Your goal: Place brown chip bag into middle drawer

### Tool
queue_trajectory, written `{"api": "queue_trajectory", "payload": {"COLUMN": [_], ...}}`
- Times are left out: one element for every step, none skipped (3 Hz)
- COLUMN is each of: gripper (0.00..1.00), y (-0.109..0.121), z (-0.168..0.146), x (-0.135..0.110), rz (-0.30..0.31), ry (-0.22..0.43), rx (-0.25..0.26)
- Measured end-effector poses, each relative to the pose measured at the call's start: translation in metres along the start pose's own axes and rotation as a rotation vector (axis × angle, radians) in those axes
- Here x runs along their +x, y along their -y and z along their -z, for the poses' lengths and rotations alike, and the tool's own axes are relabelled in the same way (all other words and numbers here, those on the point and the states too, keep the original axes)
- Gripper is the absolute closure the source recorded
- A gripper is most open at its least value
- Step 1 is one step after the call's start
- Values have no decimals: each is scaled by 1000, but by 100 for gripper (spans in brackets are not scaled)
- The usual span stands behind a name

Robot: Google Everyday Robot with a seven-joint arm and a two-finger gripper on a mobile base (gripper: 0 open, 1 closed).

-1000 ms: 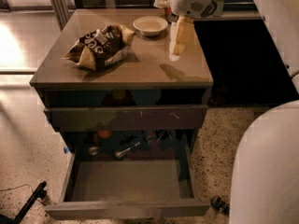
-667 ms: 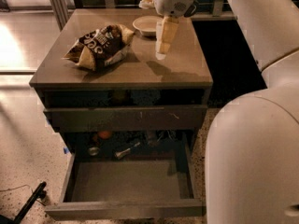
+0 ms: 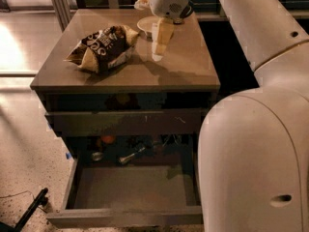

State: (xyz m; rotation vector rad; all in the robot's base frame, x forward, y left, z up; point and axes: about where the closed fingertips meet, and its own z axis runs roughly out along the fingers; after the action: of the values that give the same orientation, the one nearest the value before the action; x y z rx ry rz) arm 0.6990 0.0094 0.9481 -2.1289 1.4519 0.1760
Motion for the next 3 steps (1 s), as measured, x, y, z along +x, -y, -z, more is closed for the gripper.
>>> {"api": "queue_trajectory", "payload": {"gripper": [0, 0, 0], "y": [6, 30, 52], "z": [4, -10, -16], "x": [6, -7, -26], "rz": [-24, 18, 67], "ry": [-6, 13, 35], "rx": [37, 54, 78]}}
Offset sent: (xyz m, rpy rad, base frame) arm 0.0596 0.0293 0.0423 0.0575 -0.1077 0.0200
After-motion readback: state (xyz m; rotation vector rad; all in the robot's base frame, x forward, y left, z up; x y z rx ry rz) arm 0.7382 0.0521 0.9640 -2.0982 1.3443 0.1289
